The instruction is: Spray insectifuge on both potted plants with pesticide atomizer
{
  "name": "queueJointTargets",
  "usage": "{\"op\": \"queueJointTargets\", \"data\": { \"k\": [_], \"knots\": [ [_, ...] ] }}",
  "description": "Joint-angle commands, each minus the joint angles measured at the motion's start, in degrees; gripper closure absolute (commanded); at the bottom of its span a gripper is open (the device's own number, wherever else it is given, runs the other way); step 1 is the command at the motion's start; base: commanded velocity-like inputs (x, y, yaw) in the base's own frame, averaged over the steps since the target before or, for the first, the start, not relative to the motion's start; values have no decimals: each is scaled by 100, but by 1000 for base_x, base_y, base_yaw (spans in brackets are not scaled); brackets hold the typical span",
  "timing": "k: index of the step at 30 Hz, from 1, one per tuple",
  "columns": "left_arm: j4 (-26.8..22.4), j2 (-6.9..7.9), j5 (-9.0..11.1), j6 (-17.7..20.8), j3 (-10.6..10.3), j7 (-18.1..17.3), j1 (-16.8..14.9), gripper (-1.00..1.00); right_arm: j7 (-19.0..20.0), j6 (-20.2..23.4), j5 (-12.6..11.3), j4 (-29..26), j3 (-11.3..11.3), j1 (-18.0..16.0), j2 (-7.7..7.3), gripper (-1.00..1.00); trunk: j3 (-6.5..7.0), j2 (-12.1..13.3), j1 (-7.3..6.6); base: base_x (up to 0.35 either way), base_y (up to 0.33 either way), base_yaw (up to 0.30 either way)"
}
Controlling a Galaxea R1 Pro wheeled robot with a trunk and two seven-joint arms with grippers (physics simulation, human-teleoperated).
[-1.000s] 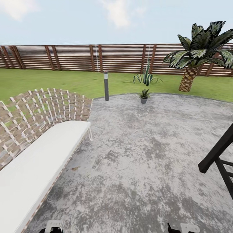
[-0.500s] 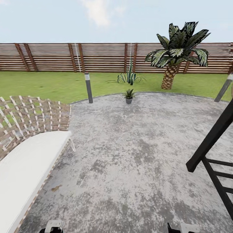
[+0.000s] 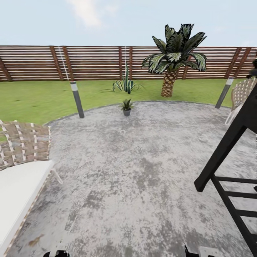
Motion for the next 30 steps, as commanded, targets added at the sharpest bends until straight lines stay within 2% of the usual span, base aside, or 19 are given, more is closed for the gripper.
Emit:
{"op": "queueJointTargets", "data": {
  "k": [1,30],
  "knots": [
    [3,1,-55,-19,52,-21,-2,100,-17,-18,56,7,-30,-5,2,-100,-6,-2,2,340,0,-74],
    [3,1,-57,-12,47,-21,-2,100,-17,-18,73,16,-23,4,-42,-100,-7,-2,2,340,0,-4]
  ]
}}
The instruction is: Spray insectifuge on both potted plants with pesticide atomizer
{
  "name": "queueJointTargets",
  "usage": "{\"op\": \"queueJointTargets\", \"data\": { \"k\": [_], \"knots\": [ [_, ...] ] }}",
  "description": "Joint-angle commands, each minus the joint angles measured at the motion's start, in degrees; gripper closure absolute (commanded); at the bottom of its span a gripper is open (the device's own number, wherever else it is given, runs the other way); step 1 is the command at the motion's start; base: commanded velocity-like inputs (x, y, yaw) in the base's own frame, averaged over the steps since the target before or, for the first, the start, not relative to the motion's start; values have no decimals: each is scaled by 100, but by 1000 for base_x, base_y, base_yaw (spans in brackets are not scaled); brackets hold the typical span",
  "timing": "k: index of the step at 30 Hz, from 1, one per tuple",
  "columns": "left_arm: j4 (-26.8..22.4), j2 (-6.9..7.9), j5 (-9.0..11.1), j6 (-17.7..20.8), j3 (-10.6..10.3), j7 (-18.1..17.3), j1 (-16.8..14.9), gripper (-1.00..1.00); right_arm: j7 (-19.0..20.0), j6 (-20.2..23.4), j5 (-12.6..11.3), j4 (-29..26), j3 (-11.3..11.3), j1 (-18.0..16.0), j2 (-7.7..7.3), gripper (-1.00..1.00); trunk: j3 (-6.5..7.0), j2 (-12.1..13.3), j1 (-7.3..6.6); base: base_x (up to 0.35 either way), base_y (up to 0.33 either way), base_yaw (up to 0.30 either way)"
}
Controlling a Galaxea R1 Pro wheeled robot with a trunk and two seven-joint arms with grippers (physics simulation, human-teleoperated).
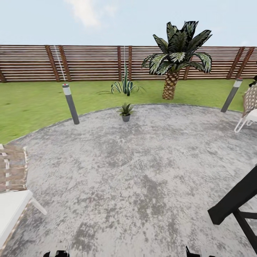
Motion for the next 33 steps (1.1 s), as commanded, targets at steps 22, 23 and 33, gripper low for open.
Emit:
{"op": "queueJointTargets", "data": {
  "k": [22,23,33],
  "knots": [
    [4,1,-53,-17,51,-21,-3,100,-17,-17,57,7,-31,-4,1,-100,-5,-2,2,340,0,0],
    [4,1,-53,-17,51,-21,-3,100,-17,-17,57,7,-31,-4,1,-100,-5,-2,2,340,0,0],
    [4,1,-56,-16,51,-21,-3,100,-17,-17,57,7,-30,-4,1,-100,-5,-2,2,340,0,0]
  ]
}}
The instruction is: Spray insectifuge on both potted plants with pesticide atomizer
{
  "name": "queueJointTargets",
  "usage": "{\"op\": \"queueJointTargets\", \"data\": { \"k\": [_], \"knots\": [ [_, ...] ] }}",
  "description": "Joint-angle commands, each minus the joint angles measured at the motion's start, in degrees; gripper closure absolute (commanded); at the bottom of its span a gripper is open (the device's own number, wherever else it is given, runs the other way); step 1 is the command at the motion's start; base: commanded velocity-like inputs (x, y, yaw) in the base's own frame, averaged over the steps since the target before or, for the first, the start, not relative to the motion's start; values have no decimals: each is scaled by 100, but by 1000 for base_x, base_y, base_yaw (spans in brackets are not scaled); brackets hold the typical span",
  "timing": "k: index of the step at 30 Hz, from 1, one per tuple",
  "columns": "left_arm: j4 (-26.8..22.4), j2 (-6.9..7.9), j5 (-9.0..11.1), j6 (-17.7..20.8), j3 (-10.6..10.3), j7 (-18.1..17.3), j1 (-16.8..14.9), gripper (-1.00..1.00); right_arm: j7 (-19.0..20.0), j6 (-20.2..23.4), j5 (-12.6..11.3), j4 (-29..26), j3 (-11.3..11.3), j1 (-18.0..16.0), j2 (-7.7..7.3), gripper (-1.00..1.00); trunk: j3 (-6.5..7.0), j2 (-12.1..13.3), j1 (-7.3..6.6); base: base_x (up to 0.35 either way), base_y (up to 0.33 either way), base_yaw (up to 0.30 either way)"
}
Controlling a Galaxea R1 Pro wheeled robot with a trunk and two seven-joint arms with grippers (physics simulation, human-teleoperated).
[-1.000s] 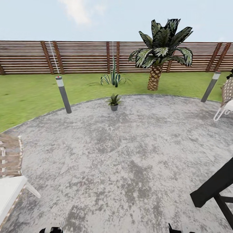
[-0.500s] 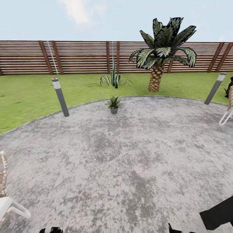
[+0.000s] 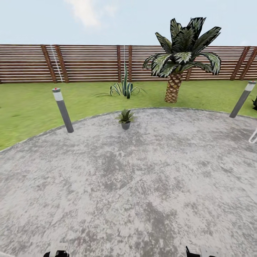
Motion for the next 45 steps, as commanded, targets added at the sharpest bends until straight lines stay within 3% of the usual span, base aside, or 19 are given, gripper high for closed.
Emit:
{"op": "queueJointTargets", "data": {
  "k": [1,45],
  "knots": [
    [4,1,-53,-18,52,-21,-3,100,-17,-17,57,6,-32,-4,1,-100,-5,-2,2,340,0,0],
    [4,1,-51,-18,55,-21,-3,100,-17,-17,57,5,-32,-4,1,-100,-5,-2,2,340,72,0]
  ]
}}
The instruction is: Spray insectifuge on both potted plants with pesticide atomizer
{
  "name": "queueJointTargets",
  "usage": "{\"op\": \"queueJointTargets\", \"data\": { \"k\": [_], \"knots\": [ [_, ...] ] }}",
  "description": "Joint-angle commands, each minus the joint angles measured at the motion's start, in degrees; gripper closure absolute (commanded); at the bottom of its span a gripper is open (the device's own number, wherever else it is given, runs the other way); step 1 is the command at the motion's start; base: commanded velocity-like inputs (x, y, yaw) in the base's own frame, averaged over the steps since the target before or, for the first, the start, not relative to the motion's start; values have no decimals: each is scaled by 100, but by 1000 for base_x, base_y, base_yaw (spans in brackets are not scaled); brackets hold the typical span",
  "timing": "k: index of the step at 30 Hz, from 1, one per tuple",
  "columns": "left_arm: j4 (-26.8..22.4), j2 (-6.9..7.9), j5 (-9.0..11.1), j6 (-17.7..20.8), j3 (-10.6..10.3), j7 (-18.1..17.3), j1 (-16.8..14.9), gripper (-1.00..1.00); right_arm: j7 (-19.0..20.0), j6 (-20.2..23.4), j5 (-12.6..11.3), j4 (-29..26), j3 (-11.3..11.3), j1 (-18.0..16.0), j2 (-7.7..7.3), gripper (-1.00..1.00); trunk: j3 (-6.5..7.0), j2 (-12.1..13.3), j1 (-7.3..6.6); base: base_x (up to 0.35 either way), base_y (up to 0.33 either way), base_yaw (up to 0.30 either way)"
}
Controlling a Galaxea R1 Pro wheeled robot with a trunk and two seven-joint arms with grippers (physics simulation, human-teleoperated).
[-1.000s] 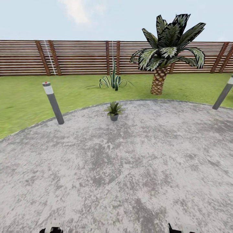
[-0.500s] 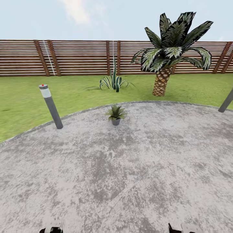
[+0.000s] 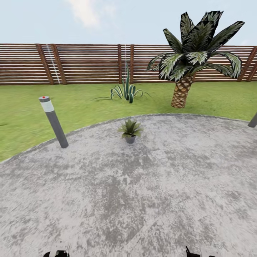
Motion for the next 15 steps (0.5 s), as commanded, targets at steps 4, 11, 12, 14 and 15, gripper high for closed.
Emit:
{"op": "queueJointTargets", "data": {
  "k": [4,11,12,14,15],
  "knots": [
    [4,0,-52,-18,56,-21,-3,100,-17,-18,57,5,-36,-4,1,-100,-5,-2,2,340,113,0],
    [4,0,-50,-18,50,-21,-3,100,-17,-18,57,5,-32,-4,1,-100,-5,-2,2,340,113,0],
    [4,0,-50,-18,49,-21,-3,100,-17,-18,57,7,-32,-4,1,-100,-5,-2,2,340,113,0],
    [4,0,-49,-18,52,-21,-3,100,-17,-18,57,6,-32,-4,4,-100,-5,-2,2,340,113,0],
    [4,0,-48,-18,51,-21,-3,100,-17,-18,57,6,-32,-4,5,-100,-5,-2,2,340,115,0]
  ]
}}
